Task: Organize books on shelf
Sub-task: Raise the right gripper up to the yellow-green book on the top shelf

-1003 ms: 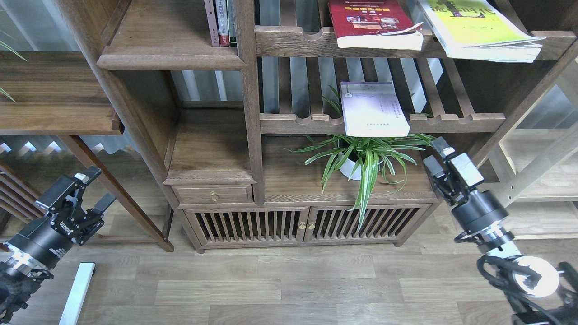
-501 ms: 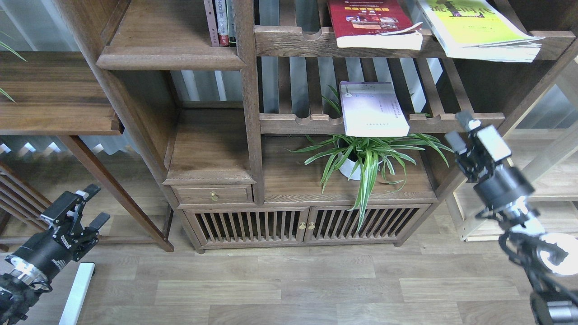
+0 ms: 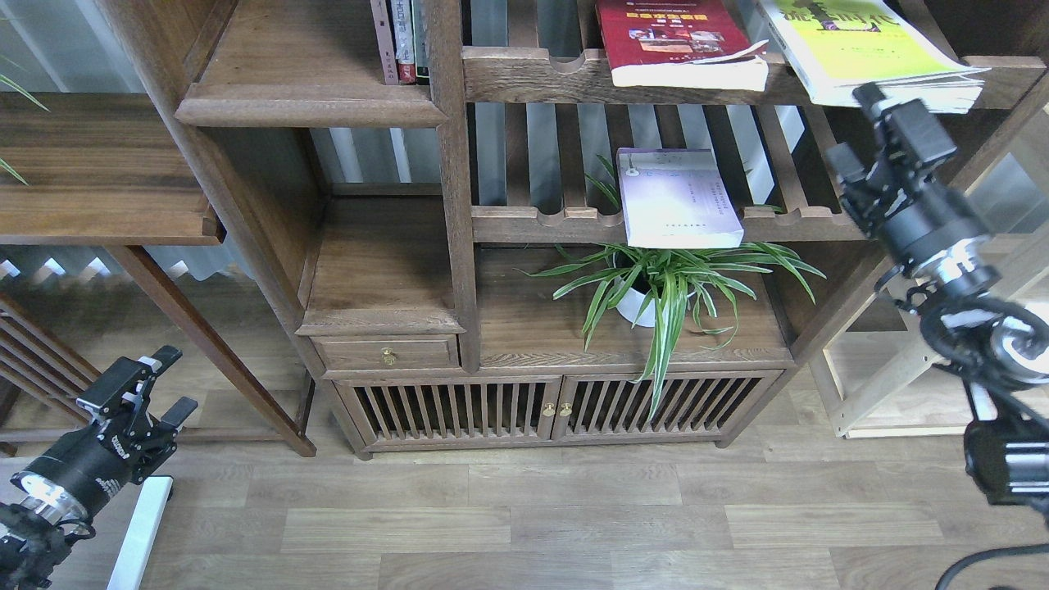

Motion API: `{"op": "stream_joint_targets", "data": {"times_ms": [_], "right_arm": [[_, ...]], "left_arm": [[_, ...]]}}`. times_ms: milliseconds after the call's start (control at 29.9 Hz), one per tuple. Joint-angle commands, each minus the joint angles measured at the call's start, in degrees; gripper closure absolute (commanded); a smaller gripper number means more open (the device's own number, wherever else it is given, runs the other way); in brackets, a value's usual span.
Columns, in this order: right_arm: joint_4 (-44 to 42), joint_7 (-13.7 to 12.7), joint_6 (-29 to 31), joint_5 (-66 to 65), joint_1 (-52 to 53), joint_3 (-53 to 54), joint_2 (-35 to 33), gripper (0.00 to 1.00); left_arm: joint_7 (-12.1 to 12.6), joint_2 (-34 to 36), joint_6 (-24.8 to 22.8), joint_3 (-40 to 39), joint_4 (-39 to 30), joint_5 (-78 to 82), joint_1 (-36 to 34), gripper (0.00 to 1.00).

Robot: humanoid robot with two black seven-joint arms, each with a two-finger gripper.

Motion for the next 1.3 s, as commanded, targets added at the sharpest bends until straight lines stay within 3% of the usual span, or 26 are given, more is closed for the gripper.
{"op": "stream_joint_targets", "data": {"times_ms": [0, 501, 1036, 1270], "right_arm": [[-1.4, 0.0, -4.1, 0.6, 1.9, 2.4, -0.2, 0.00], [-3.8, -0.4, -6.1, 0.6, 5.7, 2.2, 0.7, 0.02], [-6.7, 0.0, -6.0, 0.5, 8.4, 2.8, 0.9, 0.46], [-6.9, -0.3, -6.0, 0.6, 8.2, 1.8, 0.9, 0.53]], "left_arm": [[0.0, -0.2, 0.0, 0.0, 0.0, 0.0, 0.0, 0.01], [0.0, -0.3, 0.0, 0.1, 0.0, 0.0, 0.1, 0.01], [0.0, -0.7, 0.0, 0.2, -0.1, 0.0, 0.4, 0.01], [0.0, -1.0, 0.0, 0.2, 0.0, 0.0, 0.2, 0.01]]}}
